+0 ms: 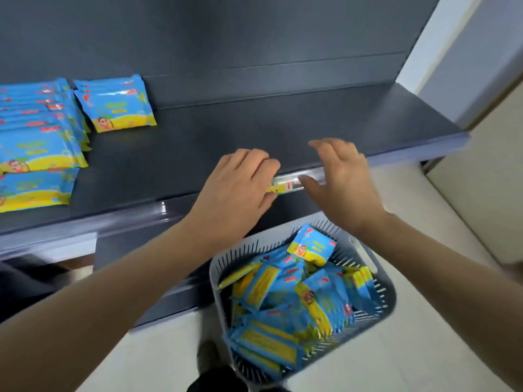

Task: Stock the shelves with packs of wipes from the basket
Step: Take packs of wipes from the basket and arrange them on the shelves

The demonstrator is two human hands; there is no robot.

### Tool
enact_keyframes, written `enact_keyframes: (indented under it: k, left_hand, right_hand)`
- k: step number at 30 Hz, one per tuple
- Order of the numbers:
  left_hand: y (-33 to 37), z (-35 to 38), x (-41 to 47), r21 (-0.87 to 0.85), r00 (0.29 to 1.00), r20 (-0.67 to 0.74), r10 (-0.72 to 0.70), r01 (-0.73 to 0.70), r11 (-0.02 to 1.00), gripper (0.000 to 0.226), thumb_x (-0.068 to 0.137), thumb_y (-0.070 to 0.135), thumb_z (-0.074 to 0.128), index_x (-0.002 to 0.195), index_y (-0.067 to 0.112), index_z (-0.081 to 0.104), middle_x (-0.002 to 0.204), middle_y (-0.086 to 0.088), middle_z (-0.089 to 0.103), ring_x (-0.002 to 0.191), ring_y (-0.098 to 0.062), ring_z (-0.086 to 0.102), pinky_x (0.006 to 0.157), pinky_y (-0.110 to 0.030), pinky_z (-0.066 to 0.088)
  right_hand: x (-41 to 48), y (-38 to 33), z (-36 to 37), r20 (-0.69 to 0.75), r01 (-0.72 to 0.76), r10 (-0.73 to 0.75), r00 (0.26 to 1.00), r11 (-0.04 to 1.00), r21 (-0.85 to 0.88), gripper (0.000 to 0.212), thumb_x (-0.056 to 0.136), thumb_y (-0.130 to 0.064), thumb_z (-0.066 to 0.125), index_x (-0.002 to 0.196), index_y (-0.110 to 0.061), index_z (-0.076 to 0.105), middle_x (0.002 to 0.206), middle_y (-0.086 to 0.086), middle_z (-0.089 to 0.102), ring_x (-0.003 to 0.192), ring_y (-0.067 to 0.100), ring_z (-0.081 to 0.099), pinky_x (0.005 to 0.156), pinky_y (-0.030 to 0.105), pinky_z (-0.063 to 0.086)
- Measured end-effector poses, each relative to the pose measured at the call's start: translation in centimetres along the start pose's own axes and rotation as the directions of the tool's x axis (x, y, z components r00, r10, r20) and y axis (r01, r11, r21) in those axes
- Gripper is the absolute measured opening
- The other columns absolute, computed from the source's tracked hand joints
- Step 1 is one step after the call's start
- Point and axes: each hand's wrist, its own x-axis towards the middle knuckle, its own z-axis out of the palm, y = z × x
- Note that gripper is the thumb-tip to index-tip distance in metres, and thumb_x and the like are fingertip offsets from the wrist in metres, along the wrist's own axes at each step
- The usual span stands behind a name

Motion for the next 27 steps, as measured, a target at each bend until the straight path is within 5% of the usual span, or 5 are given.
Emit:
enact_keyframes:
  k: [5, 12, 19, 24, 27]
  left_hand:
    - [3.7, 7.1, -1.9, -0.167, 0.936, 0.341, -0.089, 0.153, 0.974, 0.041, 0.085, 0.027, 0.06, 0.121, 0.013, 0.05, 0.118, -0.006, 0.052, 0.109, -0.025, 0.047, 0.092, -0.036, 0.037]
    - [3.9, 14.1, -7.3, -0.059, 0.738, 0.623, -0.257, 0.373, 0.926, 0.035, 0.086, 0.028, 0.057, 0.116, 0.011, 0.05, 0.118, -0.008, 0.051, 0.106, -0.025, 0.048, 0.088, -0.035, 0.039]
    - [5.0, 17.3, -12.1, 0.072, 0.548, 0.763, -0.341, 0.453, 0.889, 0.044, 0.084, 0.032, 0.062, 0.119, 0.009, 0.047, 0.117, -0.013, 0.053, 0.104, -0.029, 0.054, 0.086, -0.037, 0.043]
    - [5.5, 19.1, -12.9, 0.119, 0.468, 0.802, -0.373, 0.486, 0.866, 0.058, 0.08, 0.043, 0.065, 0.121, 0.006, 0.046, 0.118, -0.012, 0.055, 0.105, -0.03, 0.055, 0.087, -0.04, 0.047]
    - [5.8, 20.3, -13.0, 0.168, 0.425, 0.813, -0.397, 0.483, 0.86, 0.074, 0.078, 0.056, 0.062, 0.13, 0.006, 0.041, 0.125, -0.012, 0.052, 0.11, -0.029, 0.054, 0.091, -0.043, 0.047]
  right_hand:
    - [-5.1, 5.8, 3.7, 0.302, -0.174, 0.185, 0.935, 0.983, -0.063, 0.047, 0.085, -0.024, 0.062, 0.127, -0.006, 0.049, 0.126, 0.015, 0.052, 0.117, 0.034, 0.045, 0.098, 0.042, 0.038]
    - [-7.8, 11.6, 10.2, 0.619, -0.24, 0.265, 0.74, 0.963, -0.125, 0.051, 0.087, -0.029, 0.06, 0.131, -0.008, 0.044, 0.132, 0.015, 0.048, 0.124, 0.033, 0.042, 0.099, 0.04, 0.04]
    - [-9.0, 14.0, 15.9, 0.741, -0.296, 0.367, 0.562, 0.926, -0.235, 0.072, 0.088, -0.034, 0.059, 0.145, -0.008, 0.024, 0.142, 0.019, 0.042, 0.127, 0.037, 0.044, 0.103, 0.044, 0.041]
    - [-9.6, 14.8, 18.0, 0.755, -0.253, 0.346, 0.557, 0.937, -0.243, 0.085, 0.081, -0.041, 0.066, 0.144, -0.005, 0.022, 0.144, 0.018, 0.037, 0.129, 0.037, 0.041, 0.105, 0.044, 0.039]
    - [-9.5, 15.3, 18.4, 0.748, -0.238, 0.356, 0.561, 0.934, -0.266, 0.066, 0.082, -0.036, 0.065, 0.133, -0.003, 0.039, 0.137, 0.02, 0.042, 0.122, 0.038, 0.044, 0.097, 0.041, 0.043]
